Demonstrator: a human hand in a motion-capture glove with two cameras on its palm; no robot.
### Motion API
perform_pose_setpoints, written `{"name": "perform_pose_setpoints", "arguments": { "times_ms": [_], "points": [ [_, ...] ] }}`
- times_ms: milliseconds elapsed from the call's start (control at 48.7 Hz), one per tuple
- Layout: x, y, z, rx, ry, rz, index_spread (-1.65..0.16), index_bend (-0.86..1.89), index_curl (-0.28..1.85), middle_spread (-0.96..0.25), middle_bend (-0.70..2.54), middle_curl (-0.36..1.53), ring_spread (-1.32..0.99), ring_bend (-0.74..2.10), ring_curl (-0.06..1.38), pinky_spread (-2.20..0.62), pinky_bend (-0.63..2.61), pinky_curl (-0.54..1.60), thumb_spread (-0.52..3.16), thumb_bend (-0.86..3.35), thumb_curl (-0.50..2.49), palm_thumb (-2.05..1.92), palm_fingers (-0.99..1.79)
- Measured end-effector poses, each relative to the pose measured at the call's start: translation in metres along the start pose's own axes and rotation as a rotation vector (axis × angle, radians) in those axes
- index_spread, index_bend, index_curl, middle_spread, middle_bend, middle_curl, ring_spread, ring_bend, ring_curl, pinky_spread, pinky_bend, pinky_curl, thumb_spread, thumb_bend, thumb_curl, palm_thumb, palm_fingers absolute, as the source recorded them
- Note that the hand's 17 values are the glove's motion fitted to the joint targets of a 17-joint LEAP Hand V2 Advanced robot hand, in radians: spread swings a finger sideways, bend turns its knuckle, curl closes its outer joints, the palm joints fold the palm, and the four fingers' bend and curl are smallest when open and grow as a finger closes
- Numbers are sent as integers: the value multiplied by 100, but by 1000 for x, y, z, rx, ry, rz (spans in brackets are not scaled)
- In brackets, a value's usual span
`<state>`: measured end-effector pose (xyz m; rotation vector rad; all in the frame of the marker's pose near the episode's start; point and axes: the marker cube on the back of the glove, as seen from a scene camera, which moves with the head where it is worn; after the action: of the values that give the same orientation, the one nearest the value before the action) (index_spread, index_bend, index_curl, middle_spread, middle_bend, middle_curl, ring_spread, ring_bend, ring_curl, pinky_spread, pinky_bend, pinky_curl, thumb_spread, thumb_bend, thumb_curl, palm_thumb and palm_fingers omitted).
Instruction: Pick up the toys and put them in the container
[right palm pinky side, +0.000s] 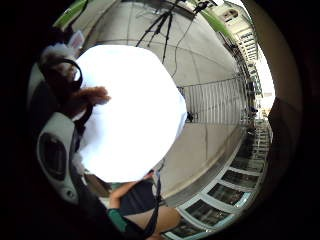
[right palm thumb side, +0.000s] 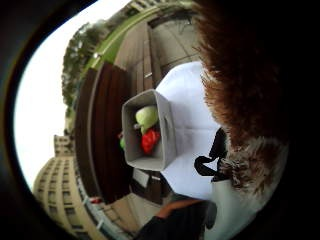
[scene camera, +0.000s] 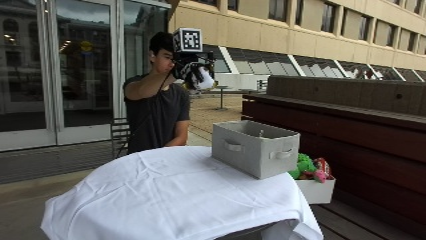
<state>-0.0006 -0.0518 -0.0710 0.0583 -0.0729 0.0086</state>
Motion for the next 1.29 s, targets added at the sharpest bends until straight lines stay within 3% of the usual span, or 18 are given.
{"name": "perform_pose_setpoints", "arguments": {
  "times_ms": [288, 493, 1069, 1130, 1213, 1274, 1295],
  "points": [
    [-111, 13, -16, -34, -31, -156, -37, 15, 13, -38, 16, 45, -46, 101, 44, -44, 115, 40, 88, 10, 82, 67, 81],
    [-181, 21, 10, -68, -34, -251, -36, 15, 13, -37, 16, 46, -46, 101, 45, -44, 115, 40, 89, 7, 83, 68, 81],
    [-270, 52, 71, -124, 34, -402, -36, 15, 14, -34, 15, 47, -46, 100, 47, -44, 116, 40, 94, 0, 85, 71, 80],
    [-269, 54, 73, -200, 26, -452, -36, 14, 13, -33, 15, 46, -46, 100, 47, -44, 117, 40, 95, 0, 85, 71, 79],
    [-255, 57, 67, -549, -104, -680, -36, 13, 13, -31, 13, 45, -46, 101, 47, -44, 119, 41, 97, -1, 84, 70, 74],
    [-259, 63, 74, -551, -50, -637, -36, 9, 12, -28, 9, 43, -46, 102, 48, -44, 124, 42, 101, -3, 82, 64, 65],
    [-262, 68, 77, -543, -23, -618, -37, -6, 7, -22, 0, 40, -43, 106, 49, -43, 135, 45, 107, -10, 75, 52, 46]
  ]
}}
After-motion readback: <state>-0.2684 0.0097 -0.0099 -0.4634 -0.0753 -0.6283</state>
